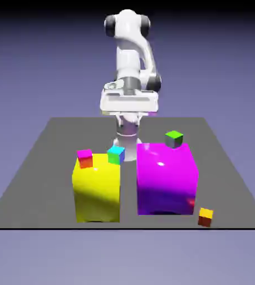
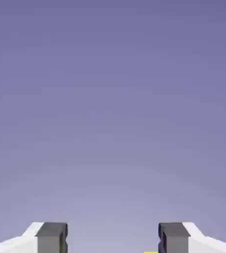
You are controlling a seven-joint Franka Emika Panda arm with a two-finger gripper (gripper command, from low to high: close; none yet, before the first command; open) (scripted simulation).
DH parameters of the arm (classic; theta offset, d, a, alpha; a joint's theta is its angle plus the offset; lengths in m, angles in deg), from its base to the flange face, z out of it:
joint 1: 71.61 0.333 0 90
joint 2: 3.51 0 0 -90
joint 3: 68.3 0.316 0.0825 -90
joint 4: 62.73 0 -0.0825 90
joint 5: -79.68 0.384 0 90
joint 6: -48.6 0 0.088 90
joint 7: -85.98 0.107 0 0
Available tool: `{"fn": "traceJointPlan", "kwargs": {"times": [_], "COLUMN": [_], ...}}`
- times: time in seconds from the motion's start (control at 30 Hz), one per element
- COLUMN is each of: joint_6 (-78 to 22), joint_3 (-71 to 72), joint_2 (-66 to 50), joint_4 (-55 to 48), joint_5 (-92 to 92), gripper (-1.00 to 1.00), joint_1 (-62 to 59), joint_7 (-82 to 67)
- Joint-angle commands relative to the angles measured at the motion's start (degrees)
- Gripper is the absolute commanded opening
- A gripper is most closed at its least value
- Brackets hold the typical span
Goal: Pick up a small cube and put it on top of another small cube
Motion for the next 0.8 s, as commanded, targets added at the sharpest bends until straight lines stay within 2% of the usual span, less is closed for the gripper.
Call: {"fn": "traceJointPlan", "kwargs": {"times": [0.0,0.77], "joint_6": [-1.50,-36.05], "joint_3": [0.90,21.56], "joint_2": [-2.08,-49.84], "joint_4": [-1.72,-41.16], "joint_5": [-0.15,-3.68], "gripper": [0.00,0.00], "joint_1": [-0.17,-4.11], "joint_7": [1.35,32.38]}}
